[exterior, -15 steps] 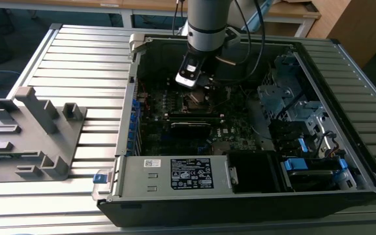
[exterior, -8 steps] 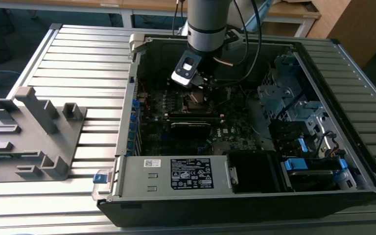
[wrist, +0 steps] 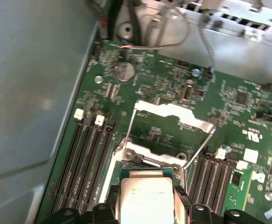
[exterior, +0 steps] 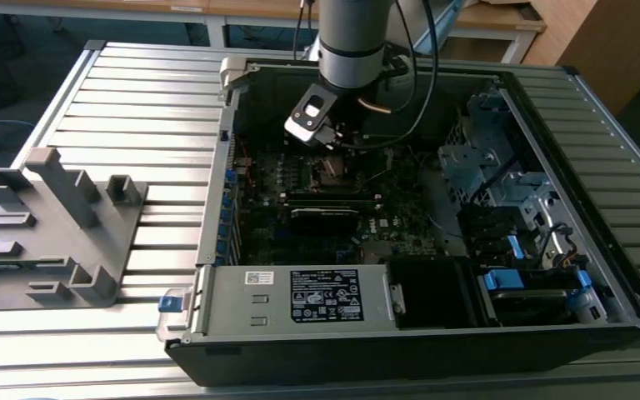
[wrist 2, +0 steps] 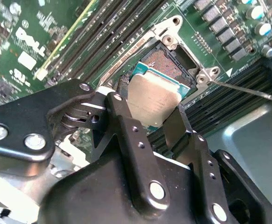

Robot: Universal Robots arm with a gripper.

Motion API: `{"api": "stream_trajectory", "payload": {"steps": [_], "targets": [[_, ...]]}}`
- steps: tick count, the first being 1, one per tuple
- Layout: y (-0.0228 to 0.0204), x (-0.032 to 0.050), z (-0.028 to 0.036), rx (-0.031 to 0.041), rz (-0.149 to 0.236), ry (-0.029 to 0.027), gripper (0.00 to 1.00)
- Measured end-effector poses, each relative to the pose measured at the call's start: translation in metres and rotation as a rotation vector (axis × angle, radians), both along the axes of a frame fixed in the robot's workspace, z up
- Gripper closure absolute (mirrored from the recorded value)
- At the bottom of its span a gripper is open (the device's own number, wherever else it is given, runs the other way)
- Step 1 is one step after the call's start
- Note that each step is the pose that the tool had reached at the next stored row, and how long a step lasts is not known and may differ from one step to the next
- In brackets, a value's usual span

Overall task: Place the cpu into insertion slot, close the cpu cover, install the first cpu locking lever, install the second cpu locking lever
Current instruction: 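Place the cpu into insertion slot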

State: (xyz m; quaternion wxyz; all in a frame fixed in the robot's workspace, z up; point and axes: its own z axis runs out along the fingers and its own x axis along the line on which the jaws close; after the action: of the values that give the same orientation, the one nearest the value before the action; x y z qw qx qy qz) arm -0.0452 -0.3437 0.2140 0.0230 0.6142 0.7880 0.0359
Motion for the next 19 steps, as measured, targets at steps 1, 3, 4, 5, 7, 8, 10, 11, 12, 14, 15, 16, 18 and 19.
{"api": "stream_trajectory", "payload": {"steps": [1,3,4,5,7,8,10,11,12,14,15,16,18,19], "targets": [[0.0000,0.0000,-0.0001,0.0000,-0.018,0.0000,0.46],[0.0000,0.0000,-0.0003,0.0000,-0.054,0.0000,0.46],[0.0000,0.0000,-0.0004,0.0000,-0.072,0.0000,0.46],[0.0000,0.0000,-0.0004,0.0001,-0.090,0.0000,0.46],[0.0000,0.0000,-0.0005,0.0002,-0.127,-0.0001,0.46],[0.0000,0.0000,-0.0005,0.0002,-0.145,-0.0001,0.46],[0.0000,0.0000,-0.0006,0.0001,-0.181,0.0000,0.46],[0.0000,0.0000,-0.0006,0.0001,-0.199,-0.0001,0.46],[0.0000,0.0000,-0.0006,0.0001,-0.217,-0.0001,0.46],[0.0000,0.0000,-0.0007,0.0001,-0.253,0.0000,0.46],[0.0000,0.0000,-0.0006,0.0000,-0.264,0.0001,0.46],[-0.0001,0.0000,-0.0006,0.0000,-0.267,0.0001,0.46],[0.0002,0.0000,-0.0007,-0.0001,-0.267,0.0001,0.46],[0.0007,0.0000,-0.0007,0.0000,-0.267,0.0000,0.46]]}}
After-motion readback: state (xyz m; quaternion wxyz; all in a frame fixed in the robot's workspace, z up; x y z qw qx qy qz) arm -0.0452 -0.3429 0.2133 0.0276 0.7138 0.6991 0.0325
